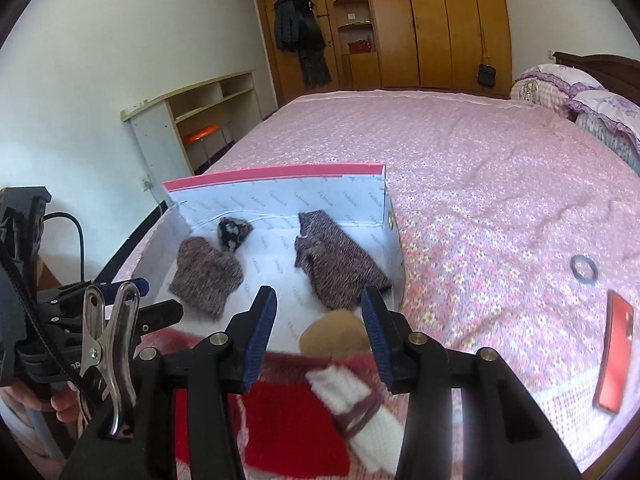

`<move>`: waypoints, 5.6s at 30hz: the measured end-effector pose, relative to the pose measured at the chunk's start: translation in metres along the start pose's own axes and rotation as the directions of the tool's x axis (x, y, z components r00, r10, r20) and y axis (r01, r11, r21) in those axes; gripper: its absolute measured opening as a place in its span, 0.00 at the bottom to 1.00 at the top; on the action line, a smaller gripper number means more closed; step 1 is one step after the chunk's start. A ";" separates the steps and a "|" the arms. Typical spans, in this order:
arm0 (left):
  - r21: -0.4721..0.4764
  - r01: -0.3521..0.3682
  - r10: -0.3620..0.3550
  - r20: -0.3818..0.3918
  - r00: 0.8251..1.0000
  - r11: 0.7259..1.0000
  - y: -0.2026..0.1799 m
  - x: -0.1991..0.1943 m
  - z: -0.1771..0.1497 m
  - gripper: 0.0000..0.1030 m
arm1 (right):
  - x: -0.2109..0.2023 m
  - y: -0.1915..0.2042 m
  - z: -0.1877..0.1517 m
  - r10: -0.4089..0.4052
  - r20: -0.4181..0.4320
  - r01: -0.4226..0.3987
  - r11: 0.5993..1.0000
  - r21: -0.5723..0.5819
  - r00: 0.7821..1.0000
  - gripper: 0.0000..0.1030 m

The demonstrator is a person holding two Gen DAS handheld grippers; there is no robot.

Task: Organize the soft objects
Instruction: 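Reach the left gripper to the pink ball while the right reaches the red hat, then close the left gripper on the pink ball while the right grasps the red knit hat, then carry the pink ball with the left gripper while the right carries the hat into the box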

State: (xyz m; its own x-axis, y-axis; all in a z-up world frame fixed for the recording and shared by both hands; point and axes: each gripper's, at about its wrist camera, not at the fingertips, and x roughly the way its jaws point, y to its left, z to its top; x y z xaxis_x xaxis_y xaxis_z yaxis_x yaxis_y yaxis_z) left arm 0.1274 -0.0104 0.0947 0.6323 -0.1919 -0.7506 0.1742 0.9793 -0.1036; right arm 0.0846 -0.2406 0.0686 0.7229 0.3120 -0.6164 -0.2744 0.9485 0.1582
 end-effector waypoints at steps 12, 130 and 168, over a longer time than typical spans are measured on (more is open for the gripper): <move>0.012 -0.006 0.007 -0.009 1.000 1.000 -0.001 -0.027 -0.031 0.68 | -0.024 0.008 -0.037 0.017 -0.009 -0.017 1.000 -0.017 1.000 0.44; -0.085 0.091 -0.078 0.142 0.987 0.992 0.033 -0.058 -0.081 0.37 | -0.058 0.045 -0.079 0.034 0.044 -0.034 0.999 -0.013 0.998 0.20; 0.042 0.143 -0.146 0.080 0.986 0.989 0.031 -0.013 0.014 0.37 | -0.021 0.046 0.015 -0.005 0.123 0.000 0.999 0.036 0.992 0.20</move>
State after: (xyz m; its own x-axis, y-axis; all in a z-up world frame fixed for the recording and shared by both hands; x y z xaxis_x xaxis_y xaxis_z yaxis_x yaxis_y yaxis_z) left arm 0.1355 0.0217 0.1107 0.6582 -0.3377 -0.6728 0.2947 0.9380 -0.1825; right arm 0.0658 -0.2026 0.1002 0.7969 0.3118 -0.5174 -0.2512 0.9500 0.1855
